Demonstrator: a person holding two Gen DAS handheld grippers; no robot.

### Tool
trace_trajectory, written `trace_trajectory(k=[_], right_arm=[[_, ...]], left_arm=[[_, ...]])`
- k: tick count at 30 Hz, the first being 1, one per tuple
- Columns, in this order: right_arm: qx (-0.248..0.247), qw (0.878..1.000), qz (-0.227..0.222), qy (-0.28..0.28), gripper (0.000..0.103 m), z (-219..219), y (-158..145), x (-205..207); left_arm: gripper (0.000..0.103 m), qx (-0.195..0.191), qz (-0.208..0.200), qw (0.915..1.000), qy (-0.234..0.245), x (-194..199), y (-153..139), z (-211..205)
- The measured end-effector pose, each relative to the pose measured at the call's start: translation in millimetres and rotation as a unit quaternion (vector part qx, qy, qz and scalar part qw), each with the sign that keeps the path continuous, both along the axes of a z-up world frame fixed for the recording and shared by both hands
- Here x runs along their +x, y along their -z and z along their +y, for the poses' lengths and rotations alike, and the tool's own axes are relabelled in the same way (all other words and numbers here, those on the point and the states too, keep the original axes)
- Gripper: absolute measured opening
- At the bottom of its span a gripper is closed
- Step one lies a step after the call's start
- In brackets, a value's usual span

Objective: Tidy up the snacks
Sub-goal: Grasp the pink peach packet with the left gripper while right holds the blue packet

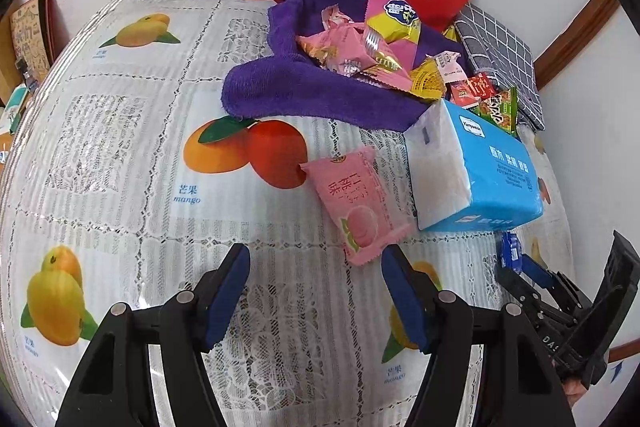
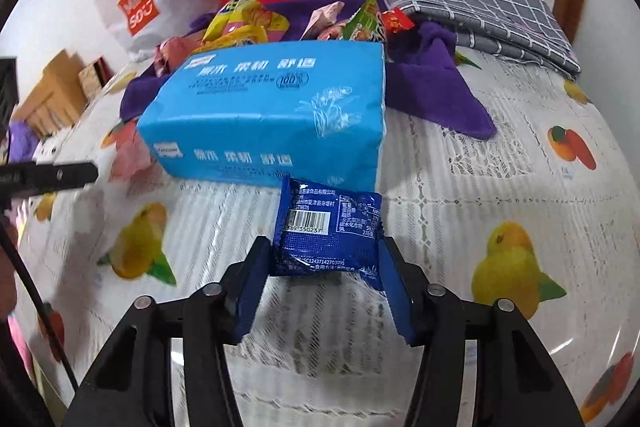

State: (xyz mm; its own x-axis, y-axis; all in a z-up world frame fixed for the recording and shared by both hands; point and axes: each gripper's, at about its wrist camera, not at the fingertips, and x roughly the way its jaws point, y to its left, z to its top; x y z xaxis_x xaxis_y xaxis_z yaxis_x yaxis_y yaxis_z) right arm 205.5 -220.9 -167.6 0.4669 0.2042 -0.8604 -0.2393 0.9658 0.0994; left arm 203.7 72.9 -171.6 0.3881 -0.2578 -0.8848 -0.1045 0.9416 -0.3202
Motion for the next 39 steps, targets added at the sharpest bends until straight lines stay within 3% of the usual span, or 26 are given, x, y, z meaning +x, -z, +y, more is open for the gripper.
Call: trace_trajectory(k=[4,9,15,23,26,29,32,39], right_arm=[[0.027,0.999,0.002,0.017,0.061,-9.6,-0.3,2.7],[-0.003,0.999,-0.019,0.028,0.061,-2.9,4.3,8.5],[-0.032,0.999,-0.038,0.015,0.049,2.8,4.3,4.9],[-0.024,0.998,-0.05,0.005,0.048,-13.7,-13.0,-13.3],[-0.02,0.998,-0.053,0.015,0.048,-22.0,-18.0,-14.8],[-0.018,0.998,-0.05,0.026,0.048,-29.5,-16.1,-13.7],[-0.017,0.998,-0.039,0.037,0.048,-34.2,-10.4,-12.7],[-0.019,0.998,-0.034,0.043,0.048,-35.4,-7.9,-23.1]], left_arm=[[0.066,-0.008,0.004,1.0,0.001,2.5,5.6,-5.3],[0.066,-0.018,-0.003,0.9998,0.008,3.9,4.9,-11.0],[0.066,-0.013,-0.004,0.9999,0.009,18.6,7.4,-23.7],[0.064,0.046,-0.033,0.9983,-0.011,39.5,10.0,-43.8],[0.053,0.097,-0.04,0.9944,-0.008,42.5,10.5,-54.4],[0.047,0.118,-0.047,0.992,0.001,41.0,10.7,-58.9],[0.042,0.1,-0.045,0.9939,0.005,36.2,9.0,-57.0],[0.04,0.064,-0.045,0.9969,0.011,8.9,2.9,-54.5]])
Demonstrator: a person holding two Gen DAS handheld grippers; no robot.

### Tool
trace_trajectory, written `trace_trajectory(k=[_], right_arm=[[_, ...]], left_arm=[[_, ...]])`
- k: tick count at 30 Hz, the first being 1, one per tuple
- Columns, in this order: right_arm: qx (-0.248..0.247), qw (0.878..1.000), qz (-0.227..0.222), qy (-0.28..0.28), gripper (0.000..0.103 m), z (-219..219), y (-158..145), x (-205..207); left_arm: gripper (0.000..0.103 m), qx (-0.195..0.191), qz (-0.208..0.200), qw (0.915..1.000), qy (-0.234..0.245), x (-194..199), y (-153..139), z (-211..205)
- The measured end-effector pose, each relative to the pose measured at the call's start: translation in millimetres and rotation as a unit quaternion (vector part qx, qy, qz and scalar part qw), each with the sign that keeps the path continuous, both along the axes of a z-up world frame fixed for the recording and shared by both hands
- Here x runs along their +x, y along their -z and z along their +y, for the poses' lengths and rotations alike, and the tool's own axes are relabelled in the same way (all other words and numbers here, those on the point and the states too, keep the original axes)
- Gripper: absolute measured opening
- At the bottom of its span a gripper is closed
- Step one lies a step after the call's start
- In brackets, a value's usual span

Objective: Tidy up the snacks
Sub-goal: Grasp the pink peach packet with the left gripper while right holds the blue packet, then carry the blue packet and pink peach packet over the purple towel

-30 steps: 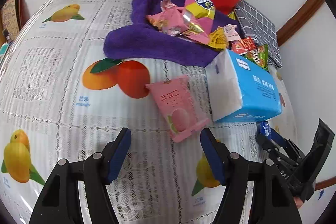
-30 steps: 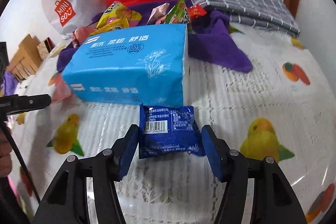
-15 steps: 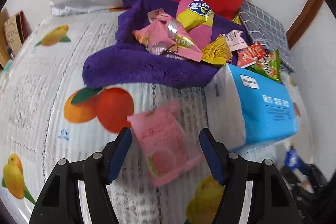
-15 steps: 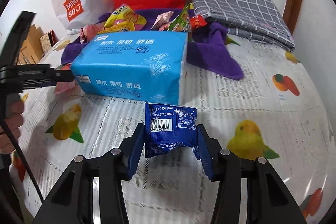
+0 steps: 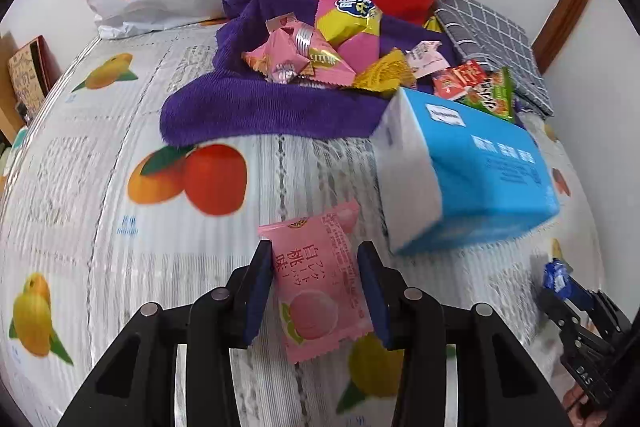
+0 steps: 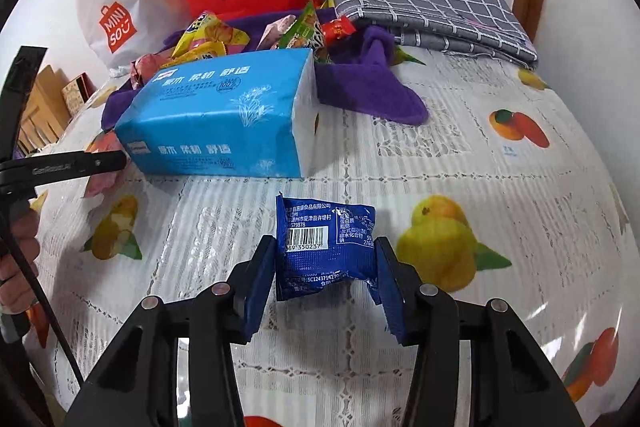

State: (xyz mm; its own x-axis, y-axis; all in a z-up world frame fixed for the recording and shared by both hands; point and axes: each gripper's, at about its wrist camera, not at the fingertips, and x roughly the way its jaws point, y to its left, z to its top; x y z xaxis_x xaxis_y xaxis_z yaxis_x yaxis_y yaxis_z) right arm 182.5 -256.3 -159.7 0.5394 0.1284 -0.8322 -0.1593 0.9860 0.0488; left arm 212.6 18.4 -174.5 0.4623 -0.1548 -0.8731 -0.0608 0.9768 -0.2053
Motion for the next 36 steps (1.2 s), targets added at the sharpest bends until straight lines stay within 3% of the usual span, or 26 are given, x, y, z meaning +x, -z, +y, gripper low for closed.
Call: trace_trajectory(k=[10,22,36], right_arm=[[-0.001,1.0,0.003,-0.001,0.048,3.5,-5.7,-22.4],[0.015,1.0,0.005,-0.002,0.048,-1.4,-13.1,-55.0],[0.035,0.998,-0.047,-0.001,0.048,-3.7,-78.2,-75.2]], left_arm=[[0.04,-0.014,-0.017,0.9998,0.003,-48.8,-21.0,3.9],[0.04,-0.035,-0.006,0.9994,0.003,-98.4,-20.0,1.8],[0.04,-0.05,-0.04,0.9975,0.03,-119.6,-72.3,-12.9]])
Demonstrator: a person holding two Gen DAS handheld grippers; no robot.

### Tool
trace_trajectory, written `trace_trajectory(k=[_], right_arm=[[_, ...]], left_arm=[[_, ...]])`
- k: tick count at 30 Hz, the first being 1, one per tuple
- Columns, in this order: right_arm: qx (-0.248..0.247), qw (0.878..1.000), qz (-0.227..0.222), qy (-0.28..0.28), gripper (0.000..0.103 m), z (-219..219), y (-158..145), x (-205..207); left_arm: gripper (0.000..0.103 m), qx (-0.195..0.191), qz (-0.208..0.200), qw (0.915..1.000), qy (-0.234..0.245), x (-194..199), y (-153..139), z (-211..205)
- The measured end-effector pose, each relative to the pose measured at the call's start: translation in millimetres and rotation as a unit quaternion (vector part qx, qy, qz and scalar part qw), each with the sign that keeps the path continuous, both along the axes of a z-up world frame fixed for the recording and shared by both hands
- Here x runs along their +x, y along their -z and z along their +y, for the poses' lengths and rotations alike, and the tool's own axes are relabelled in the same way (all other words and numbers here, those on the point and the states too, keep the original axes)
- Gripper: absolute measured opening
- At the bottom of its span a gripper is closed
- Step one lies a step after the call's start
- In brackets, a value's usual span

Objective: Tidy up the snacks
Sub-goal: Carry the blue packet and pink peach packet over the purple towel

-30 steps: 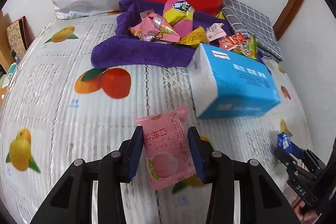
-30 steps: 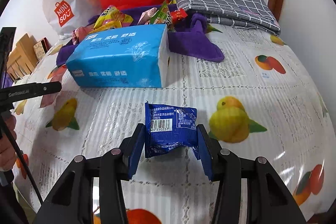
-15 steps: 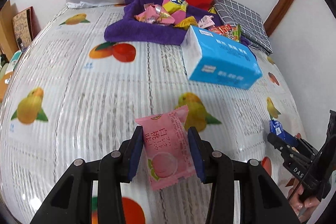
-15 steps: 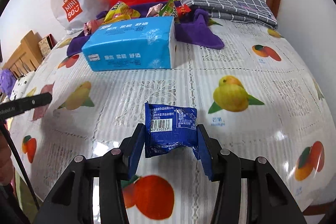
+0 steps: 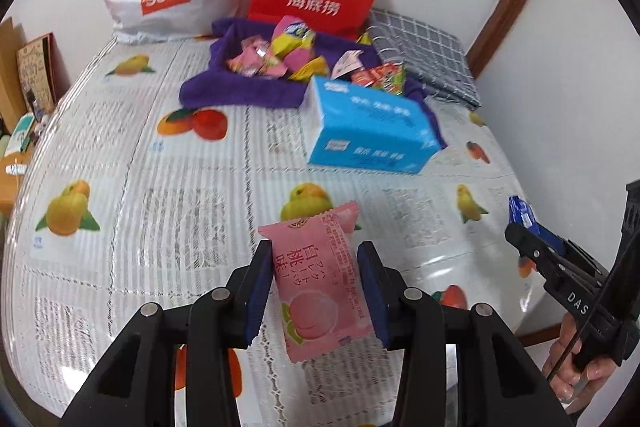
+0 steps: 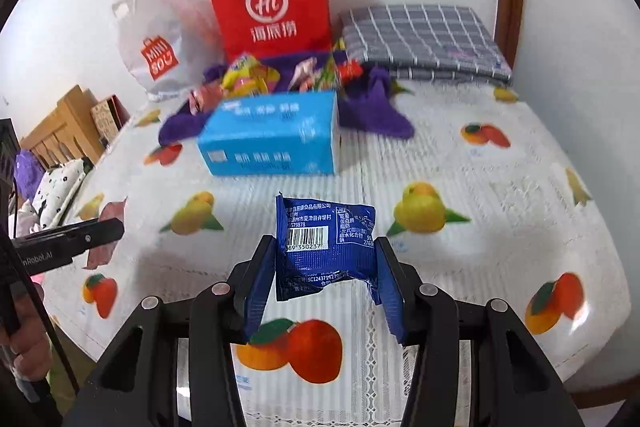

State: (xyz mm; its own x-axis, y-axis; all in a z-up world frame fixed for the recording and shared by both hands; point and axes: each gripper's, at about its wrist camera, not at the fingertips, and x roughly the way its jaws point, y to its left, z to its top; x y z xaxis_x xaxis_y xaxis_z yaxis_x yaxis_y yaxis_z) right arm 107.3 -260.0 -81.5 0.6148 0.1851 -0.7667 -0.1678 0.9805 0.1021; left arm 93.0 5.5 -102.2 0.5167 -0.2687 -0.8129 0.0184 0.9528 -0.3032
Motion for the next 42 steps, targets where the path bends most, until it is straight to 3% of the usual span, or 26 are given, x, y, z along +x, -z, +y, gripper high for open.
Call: trace_trajectory(k=[9,20,33,42], right_arm=[[0.008,1.0,-0.03,-0.002,0.048,2.0,-48.3,16.3],[0.016,0.997,-0.073,-0.026,0.048,12.6,-99.0,70.4],[0.01,0.996,-0.073,-0.049,0.048,26.0,-112.7,129.3],[0.023,0.997,-0.053,-0.043,0.048,27.7,-103.3,169.6]], left_arm=[[0.04,-0.007,-0.023,0.9997,0.01,19.9,-38.6,-5.6],[0.041,-0.003,-0.043,0.9991,0.0,68.2,-71.7,-2.8],[0.04,-0.02,-0.052,0.9985,0.0,123.6,-86.6,-4.5],[0.04,-0.003,-0.053,0.9986,-0.007,150.0,-83.7,-1.3]])
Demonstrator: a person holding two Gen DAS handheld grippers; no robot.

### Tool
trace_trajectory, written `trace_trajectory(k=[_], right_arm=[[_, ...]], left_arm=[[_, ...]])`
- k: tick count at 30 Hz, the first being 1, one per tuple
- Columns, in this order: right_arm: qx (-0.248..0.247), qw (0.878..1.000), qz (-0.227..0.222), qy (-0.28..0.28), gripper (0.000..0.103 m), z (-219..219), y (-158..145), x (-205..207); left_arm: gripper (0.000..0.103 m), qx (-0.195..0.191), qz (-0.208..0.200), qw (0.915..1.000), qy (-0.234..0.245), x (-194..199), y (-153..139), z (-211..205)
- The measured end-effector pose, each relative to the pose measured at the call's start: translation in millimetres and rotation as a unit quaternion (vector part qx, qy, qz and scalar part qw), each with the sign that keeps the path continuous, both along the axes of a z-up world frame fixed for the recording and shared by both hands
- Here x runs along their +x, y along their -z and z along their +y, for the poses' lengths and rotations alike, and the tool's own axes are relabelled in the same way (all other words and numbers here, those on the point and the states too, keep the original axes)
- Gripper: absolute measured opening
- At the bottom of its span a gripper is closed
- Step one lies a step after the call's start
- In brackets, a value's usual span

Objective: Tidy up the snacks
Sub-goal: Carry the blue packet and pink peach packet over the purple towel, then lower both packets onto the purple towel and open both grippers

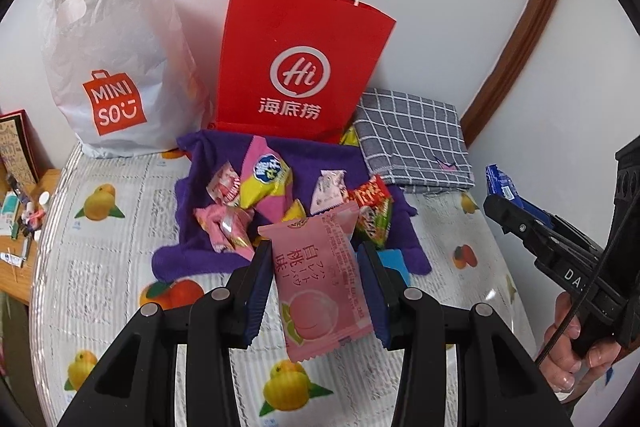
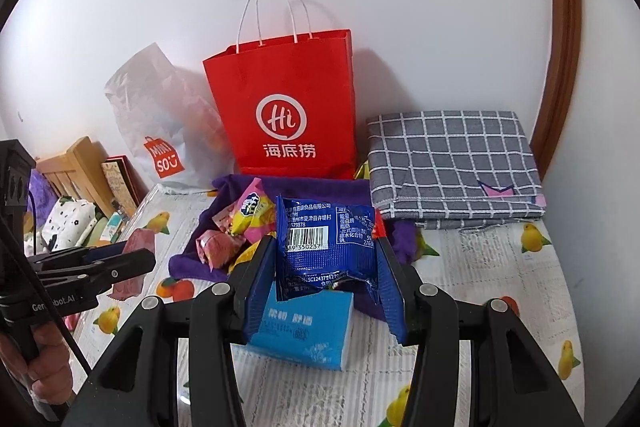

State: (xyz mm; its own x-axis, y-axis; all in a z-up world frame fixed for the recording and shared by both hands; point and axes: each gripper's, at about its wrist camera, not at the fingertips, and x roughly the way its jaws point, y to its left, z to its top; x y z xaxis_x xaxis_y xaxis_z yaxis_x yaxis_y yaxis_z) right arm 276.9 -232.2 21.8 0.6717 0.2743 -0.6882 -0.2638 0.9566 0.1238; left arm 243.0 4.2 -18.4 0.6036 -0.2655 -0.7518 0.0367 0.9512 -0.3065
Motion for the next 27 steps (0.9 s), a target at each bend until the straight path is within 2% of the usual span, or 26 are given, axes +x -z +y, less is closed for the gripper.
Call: trace_trajectory(k=[27], right_arm=[[0.014,1.0,-0.002,-0.027,0.048,43.1,11.1,90.4]], left_arm=[[0.04,-0.005,0.022,0.9994,-0.025,70.1,29.5,27.7]])
